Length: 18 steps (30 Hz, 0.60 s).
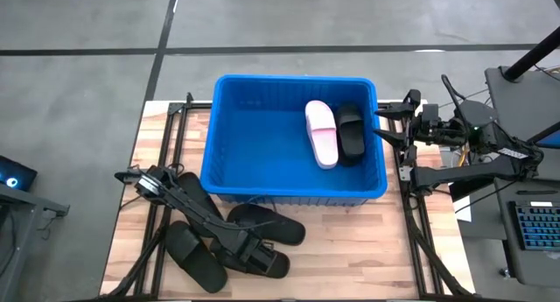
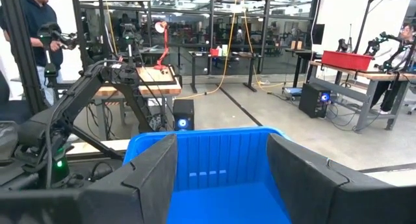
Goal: Pick and place slides into bin
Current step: Put the black slide into the blue container
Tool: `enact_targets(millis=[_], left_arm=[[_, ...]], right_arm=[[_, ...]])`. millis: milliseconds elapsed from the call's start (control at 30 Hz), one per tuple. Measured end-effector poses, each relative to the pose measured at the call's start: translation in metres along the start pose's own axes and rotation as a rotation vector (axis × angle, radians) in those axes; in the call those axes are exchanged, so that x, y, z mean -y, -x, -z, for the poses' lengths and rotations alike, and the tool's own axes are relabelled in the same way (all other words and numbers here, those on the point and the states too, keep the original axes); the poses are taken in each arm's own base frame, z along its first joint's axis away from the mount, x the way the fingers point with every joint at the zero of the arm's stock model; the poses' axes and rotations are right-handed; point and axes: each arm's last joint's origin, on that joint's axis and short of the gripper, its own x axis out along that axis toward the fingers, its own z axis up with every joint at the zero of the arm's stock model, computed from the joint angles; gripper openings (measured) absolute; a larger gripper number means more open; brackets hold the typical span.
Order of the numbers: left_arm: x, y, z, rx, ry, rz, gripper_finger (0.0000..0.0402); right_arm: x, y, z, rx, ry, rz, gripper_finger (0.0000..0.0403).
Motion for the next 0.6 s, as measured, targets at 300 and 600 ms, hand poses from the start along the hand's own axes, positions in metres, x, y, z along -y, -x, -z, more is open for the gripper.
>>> enact_targets(millis=[300, 600], left_arm=[[0.004, 0.021, 0.003, -0.079, -0.067, 0.018, 0.0187], [0.013, 0.067, 0.0, 0.08, -0.084, 0.116, 0.0187]], right_arm=[[0.0, 0.0, 0.0, 0.0, 0.0, 0.0, 0.0226], [0.0, 0.0, 0.0, -0.002, 0.017, 0.0, 0.0226]])
